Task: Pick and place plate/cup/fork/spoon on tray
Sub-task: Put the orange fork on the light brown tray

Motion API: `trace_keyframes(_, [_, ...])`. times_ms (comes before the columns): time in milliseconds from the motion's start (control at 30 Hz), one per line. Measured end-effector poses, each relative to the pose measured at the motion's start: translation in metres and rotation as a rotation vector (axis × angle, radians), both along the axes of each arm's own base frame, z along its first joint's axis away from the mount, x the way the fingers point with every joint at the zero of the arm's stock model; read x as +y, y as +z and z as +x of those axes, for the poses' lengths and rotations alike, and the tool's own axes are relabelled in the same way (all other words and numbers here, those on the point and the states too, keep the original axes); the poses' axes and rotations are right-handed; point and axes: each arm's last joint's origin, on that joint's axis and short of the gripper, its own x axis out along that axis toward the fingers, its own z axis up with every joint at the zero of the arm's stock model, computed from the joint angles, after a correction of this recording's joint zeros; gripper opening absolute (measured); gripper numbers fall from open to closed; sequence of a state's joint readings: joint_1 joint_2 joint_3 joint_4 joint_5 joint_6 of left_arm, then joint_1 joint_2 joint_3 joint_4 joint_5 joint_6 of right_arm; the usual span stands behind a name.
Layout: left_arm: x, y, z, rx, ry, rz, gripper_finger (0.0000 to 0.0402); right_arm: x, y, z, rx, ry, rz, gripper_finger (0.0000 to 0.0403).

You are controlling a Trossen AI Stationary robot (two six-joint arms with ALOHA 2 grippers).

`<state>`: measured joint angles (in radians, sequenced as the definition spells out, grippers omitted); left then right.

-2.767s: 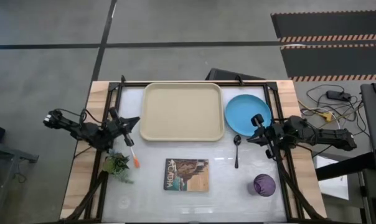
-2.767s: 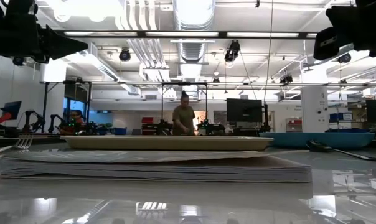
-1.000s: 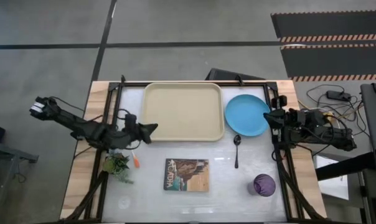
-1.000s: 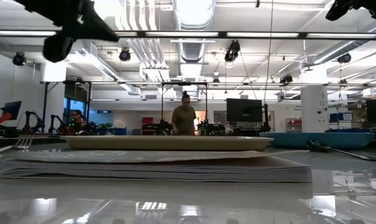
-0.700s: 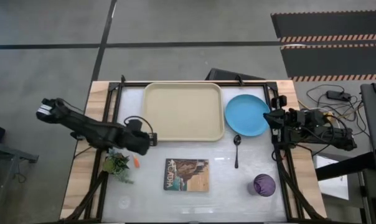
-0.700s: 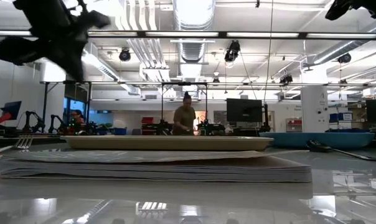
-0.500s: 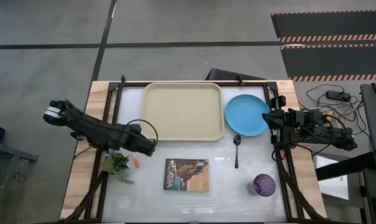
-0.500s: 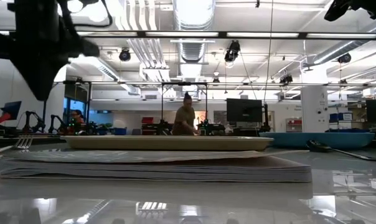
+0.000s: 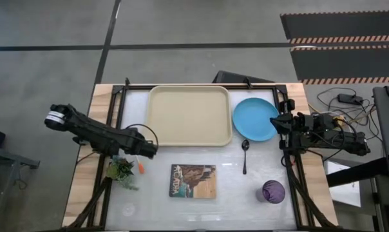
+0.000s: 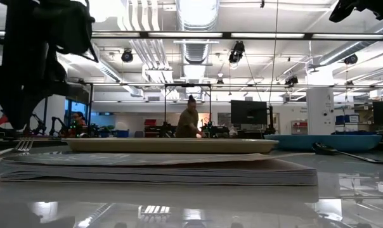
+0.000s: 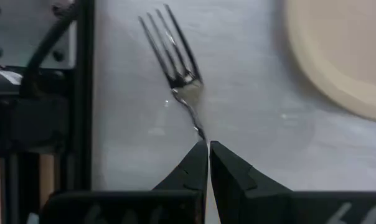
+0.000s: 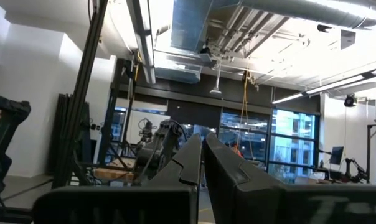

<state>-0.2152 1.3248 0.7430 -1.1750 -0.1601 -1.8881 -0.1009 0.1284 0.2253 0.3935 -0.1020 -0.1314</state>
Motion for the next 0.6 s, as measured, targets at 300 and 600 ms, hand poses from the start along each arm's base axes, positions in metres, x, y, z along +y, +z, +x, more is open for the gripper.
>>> trace_keyframes(300, [0.009, -0.018, -0.001, -0.054, -0.001, 0.015, 0.0, 0.0, 0.0, 0.0, 0.0, 0.0, 0.0, 0.0009])
trace_keyframes(600, [0.011, -0.03, -0.012, -0.029, 0.007, -0.006, 0.0018, 0.0, -0.002, 0.001, 0.025, -0.011, -0.018, 0.0009])
